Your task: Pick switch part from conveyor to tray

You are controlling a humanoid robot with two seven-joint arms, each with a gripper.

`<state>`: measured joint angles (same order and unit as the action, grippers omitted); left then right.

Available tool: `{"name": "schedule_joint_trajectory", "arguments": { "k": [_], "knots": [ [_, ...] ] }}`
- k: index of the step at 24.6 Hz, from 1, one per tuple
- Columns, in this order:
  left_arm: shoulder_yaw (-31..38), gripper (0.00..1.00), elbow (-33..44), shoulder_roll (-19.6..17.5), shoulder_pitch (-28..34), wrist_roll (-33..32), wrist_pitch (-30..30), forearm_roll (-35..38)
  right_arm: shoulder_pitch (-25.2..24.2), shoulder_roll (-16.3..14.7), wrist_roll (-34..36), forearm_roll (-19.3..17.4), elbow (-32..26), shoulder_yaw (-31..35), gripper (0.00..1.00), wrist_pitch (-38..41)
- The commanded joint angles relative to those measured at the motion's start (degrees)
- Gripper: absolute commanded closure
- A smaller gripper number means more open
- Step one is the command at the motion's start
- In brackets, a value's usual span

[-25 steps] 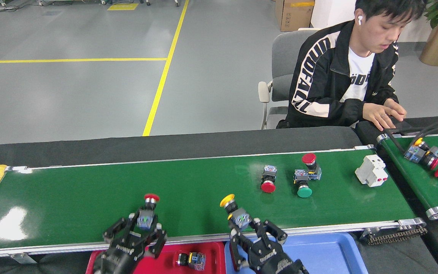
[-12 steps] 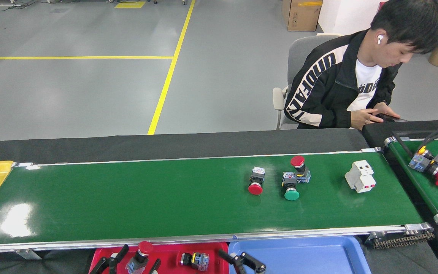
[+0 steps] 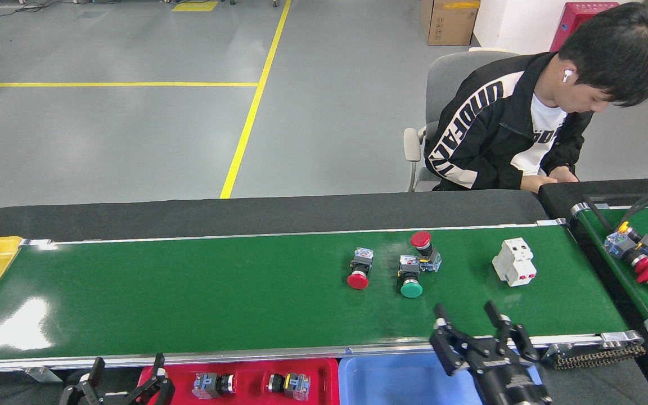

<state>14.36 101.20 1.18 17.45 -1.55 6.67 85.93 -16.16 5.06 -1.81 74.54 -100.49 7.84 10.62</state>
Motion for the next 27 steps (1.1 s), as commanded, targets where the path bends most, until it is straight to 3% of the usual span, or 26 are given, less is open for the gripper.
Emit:
{"name": "schedule_joint_trajectory", "arguments": {
  "k": [1,9,14,18,19,21,22,23,27],
  "knots": [
    [0.23,0.0,0.75,-0.22,-0.4,-0.29,-0.16,-0.68,0.6,-0.4,1.46,-0.01,-0.67,0.16,0.02,-0.42],
    [-1.44,0.0,0.75,-0.48,-1.63,-0.29,-0.16,-0.59,6.49,-0.4,-3.2,4.39,1.79,-5.47,0.02,-11.24],
    [-5.66,0.0,0.75,-1.45,-3.12,-0.12,0.1,-0.33,18.45,-0.66,-3.99,4.65,13.83,-5.47,0.02,-15.1],
    [-16.91,0.0,-1.44,-4.35,-9.36,-0.21,0.98,3.98,25.48,-1.54,-4.08,4.74,21.21,-6.26,0.05,-16.42],
    [-20.33,0.0,-3.47,-4.17,-11.91,-0.21,0.98,5.56,26.62,-1.46,-4.08,4.48,22.36,-7.31,0.13,-16.16],
    [-24.99,0.0,-8.56,-3.73,-16.47,-0.29,0.89,7.06,28.12,-2.16,-3.64,3.95,24.11,-9.68,0.57,-14.93],
    [-26.49,0.0,-11.02,-3.56,-18.06,-0.29,0.8,7.41,28.29,-2.86,-3.55,3.77,24.64,-10.74,0.75,-13.7],
    [-27.54,0.0,-12.69,-3.38,-19.38,-0.29,0.71,7.58,28.38,-2.95,-3.47,3.42,24.73,-11.18,0.86,-12.38],
    [-29.56,0.0,-19.37,-2.5,-25.0,-0.38,0.71,8.81,28.38,-3.21,-3.2,2.19,24.47,-11.45,0.91,-9.74]
  ]
}}
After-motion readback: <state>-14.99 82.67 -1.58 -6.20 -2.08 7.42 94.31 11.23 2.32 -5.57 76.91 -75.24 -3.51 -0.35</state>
